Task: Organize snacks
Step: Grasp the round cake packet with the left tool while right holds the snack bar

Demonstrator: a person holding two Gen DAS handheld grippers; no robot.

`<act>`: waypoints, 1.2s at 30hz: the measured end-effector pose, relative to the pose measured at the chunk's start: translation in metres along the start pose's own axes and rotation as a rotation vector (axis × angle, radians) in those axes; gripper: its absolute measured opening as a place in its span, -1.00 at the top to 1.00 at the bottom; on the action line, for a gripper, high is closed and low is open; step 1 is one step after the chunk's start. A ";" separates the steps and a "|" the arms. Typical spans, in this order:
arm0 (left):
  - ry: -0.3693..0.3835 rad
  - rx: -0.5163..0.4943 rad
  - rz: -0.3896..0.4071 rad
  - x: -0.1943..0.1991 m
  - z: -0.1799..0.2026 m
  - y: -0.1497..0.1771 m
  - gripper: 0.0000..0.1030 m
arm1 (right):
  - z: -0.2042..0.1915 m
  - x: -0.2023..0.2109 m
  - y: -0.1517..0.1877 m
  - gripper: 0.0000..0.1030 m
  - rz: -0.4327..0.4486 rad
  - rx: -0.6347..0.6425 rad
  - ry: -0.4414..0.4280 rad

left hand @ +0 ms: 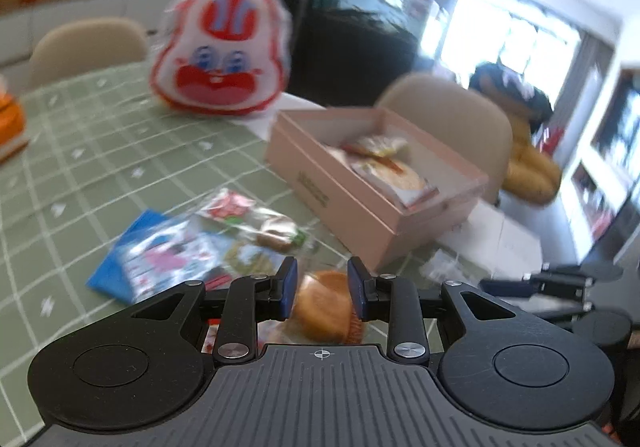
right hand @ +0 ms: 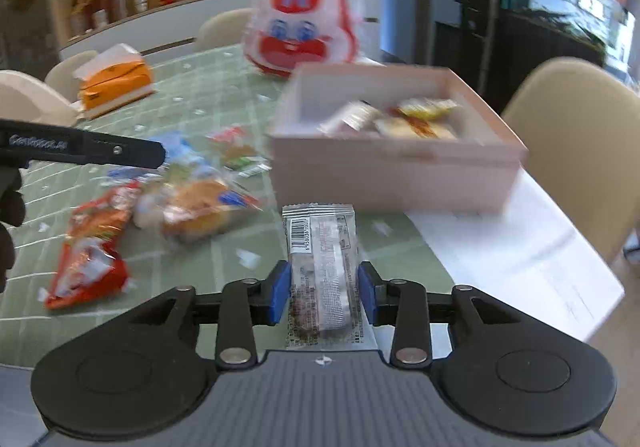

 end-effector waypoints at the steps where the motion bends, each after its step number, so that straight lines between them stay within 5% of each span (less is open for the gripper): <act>1: -0.005 -0.031 -0.023 -0.006 0.006 0.001 0.38 | 0.006 -0.004 0.003 0.19 -0.003 -0.017 0.000; 6: -0.081 -0.198 -0.140 -0.035 0.031 0.014 0.37 | 0.026 -0.009 0.020 -0.27 0.040 -0.071 -0.002; 11: -0.086 -0.282 -0.163 -0.041 0.044 0.028 -0.08 | 0.039 -0.010 0.024 -0.35 0.054 -0.143 -0.066; 14: -0.082 -0.301 -0.170 -0.043 0.047 0.030 -0.14 | 0.044 -0.012 0.023 -0.39 0.058 -0.187 -0.107; 20: -0.145 -0.263 -0.141 -0.043 0.035 0.020 -0.13 | 0.050 -0.012 0.025 -0.43 0.064 -0.247 -0.158; 36: -0.110 -0.110 -0.117 -0.060 0.015 0.019 -0.27 | 0.044 -0.010 0.026 -0.48 0.065 -0.224 -0.138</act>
Point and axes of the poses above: each gripper's, at about its wrist camera, not at the fingertips, and x roughly against the way its jaws point, z to its right, y to its underside, the point moved 3 cm from there along -x, roughly the way its jaws point, and after that the axes turned 12 degrees about y, right-handed, at the moved point
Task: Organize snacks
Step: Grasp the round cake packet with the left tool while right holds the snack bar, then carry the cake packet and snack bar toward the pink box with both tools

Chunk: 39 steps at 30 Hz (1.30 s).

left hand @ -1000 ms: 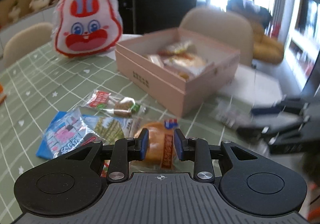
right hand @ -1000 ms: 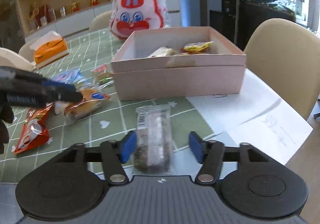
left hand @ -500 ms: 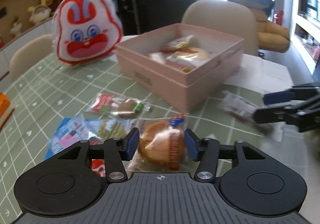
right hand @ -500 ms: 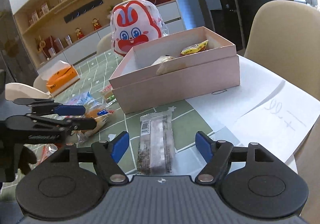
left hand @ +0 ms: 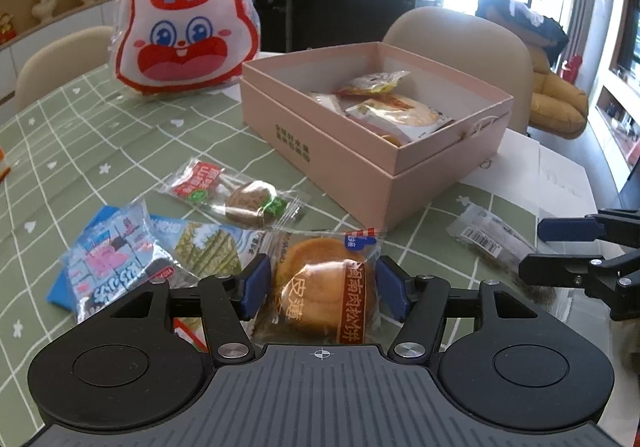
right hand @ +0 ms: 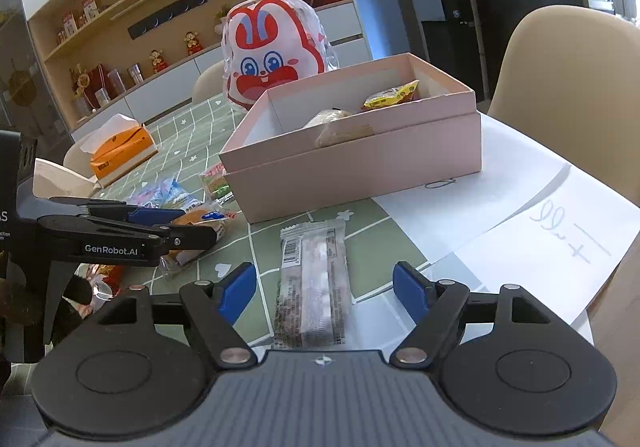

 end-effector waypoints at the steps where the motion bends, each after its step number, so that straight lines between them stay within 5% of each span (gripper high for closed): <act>1: 0.002 0.001 0.000 0.001 0.000 0.001 -0.25 | 0.000 0.000 0.000 -0.48 0.000 0.002 0.002; 8: 0.059 0.016 -0.030 0.025 0.019 0.021 -0.20 | -0.001 0.000 0.000 -0.51 0.000 0.019 0.015; 18: 0.070 -0.033 0.019 0.055 0.048 0.063 -0.20 | -0.030 -0.011 0.001 -0.97 -0.059 0.241 0.064; 29: 0.106 0.024 0.092 0.059 0.041 0.070 -0.21 | -0.038 -0.012 0.004 -1.00 -0.088 0.325 0.080; 32: 0.100 0.017 0.095 0.058 0.042 0.071 -0.21 | -0.037 -0.013 0.001 -0.94 -0.087 0.303 0.082; 39: 0.098 0.014 0.097 0.058 0.043 0.072 -0.21 | -0.048 -0.014 -0.004 -0.40 -0.075 0.293 0.108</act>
Point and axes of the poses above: each gripper's, at about its wrist camera, not at the fingertips, and x roughly against the way its jaws point, z to its right, y to its underside, the point moved 3 cm from there along -x, roughly the way its jaws point, and after that the axes turned 12 degrees about y, right-handed, at the moved point
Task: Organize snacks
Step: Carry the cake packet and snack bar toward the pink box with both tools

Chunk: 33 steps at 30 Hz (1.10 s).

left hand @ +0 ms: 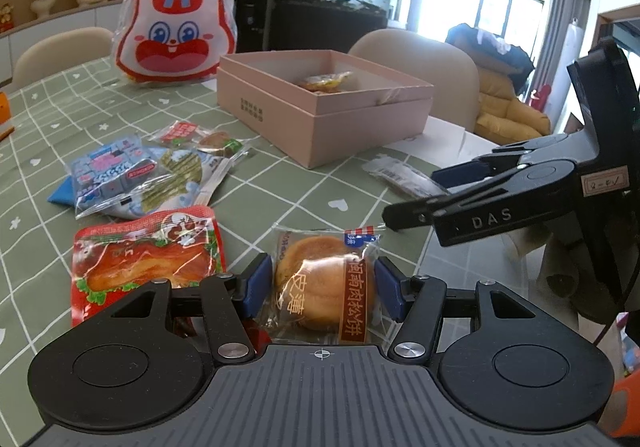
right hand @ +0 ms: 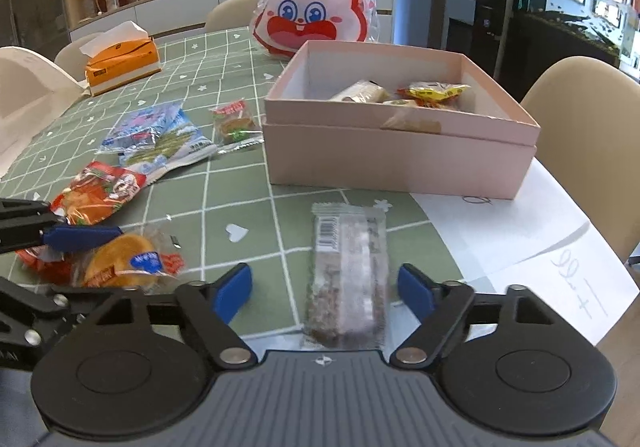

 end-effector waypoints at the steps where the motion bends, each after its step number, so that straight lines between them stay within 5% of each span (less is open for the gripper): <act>1: -0.001 -0.001 0.000 0.000 0.000 0.000 -0.22 | -0.001 0.001 -0.001 -0.32 0.000 -0.003 0.000; 3: -0.001 -0.002 0.000 0.000 0.000 0.000 -0.22 | -0.003 0.002 -0.002 0.06 -0.001 0.001 0.002; 5: -0.001 -0.002 0.000 0.000 0.000 0.000 -0.22 | -0.005 0.006 -0.003 0.20 -0.002 0.012 0.002; 22: -0.004 -0.040 -0.051 0.003 0.018 -0.009 -0.16 | 0.026 0.084 -0.011 0.23 0.141 -0.008 0.063; 26: 0.082 -0.005 0.015 0.019 0.029 -0.050 -0.16 | 0.054 0.115 -0.043 0.23 0.239 -0.029 0.058; 33: 0.038 0.110 0.200 0.006 -0.003 -0.177 -0.16 | 0.097 0.119 -0.130 0.23 0.339 -0.098 0.054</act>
Point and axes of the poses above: each gripper's, at about its wrist camera, not at the fingertips, and x roughly against the way its jaws point, z to its right, y to its underside, the point moved 3 cm from there along -x, roughly the way its jaws point, and after that the axes turned 12 degrees about y, right-handed, at the moved point
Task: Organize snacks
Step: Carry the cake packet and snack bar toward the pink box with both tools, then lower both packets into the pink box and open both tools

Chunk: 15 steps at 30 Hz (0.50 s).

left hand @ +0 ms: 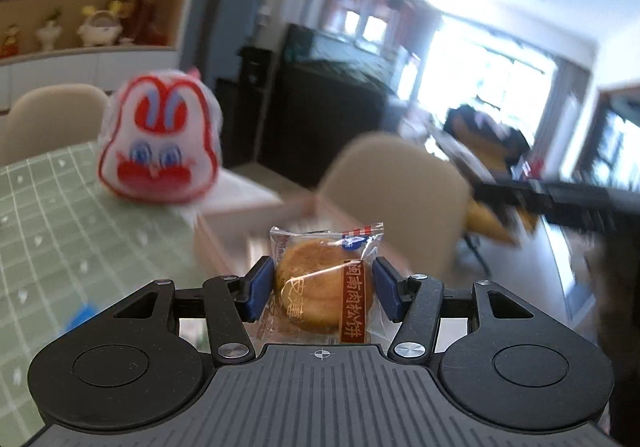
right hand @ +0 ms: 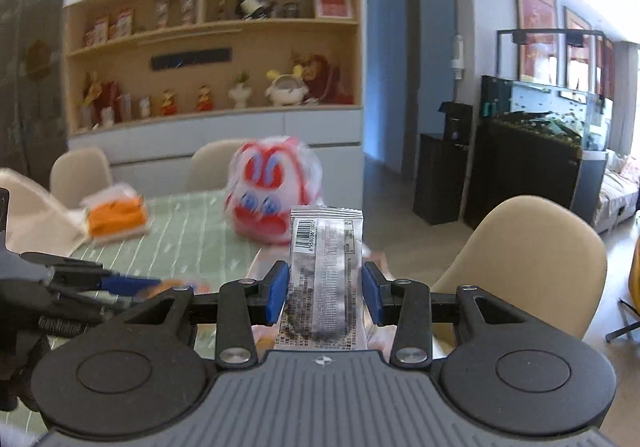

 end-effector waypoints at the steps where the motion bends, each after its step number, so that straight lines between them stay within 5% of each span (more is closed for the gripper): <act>1: 0.001 0.032 -0.003 -0.015 -0.006 -0.012 -0.16 | 0.005 -0.009 -0.009 0.23 -0.002 -0.016 0.018; 8: 0.029 0.318 -0.172 -0.134 -0.052 -0.014 -0.16 | 0.023 -0.056 -0.019 0.23 -0.053 -0.090 0.081; 12: 0.018 0.323 -0.304 -0.186 -0.058 0.008 -0.15 | 0.022 -0.070 -0.007 0.23 -0.092 -0.075 0.107; 15: 0.020 0.324 -0.265 -0.181 -0.061 0.016 -0.15 | 0.018 -0.079 0.002 0.23 -0.123 -0.053 0.113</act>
Point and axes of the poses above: each gripper's, at about its wrist camera, not at the fingertips, and x roughly against the way its jaws point, z to its right, y to its underside, the point moved 3 cm from there along -x, roughly the way its jaws point, and after that the axes turned 12 degrees about y, right-handed, at the moved point
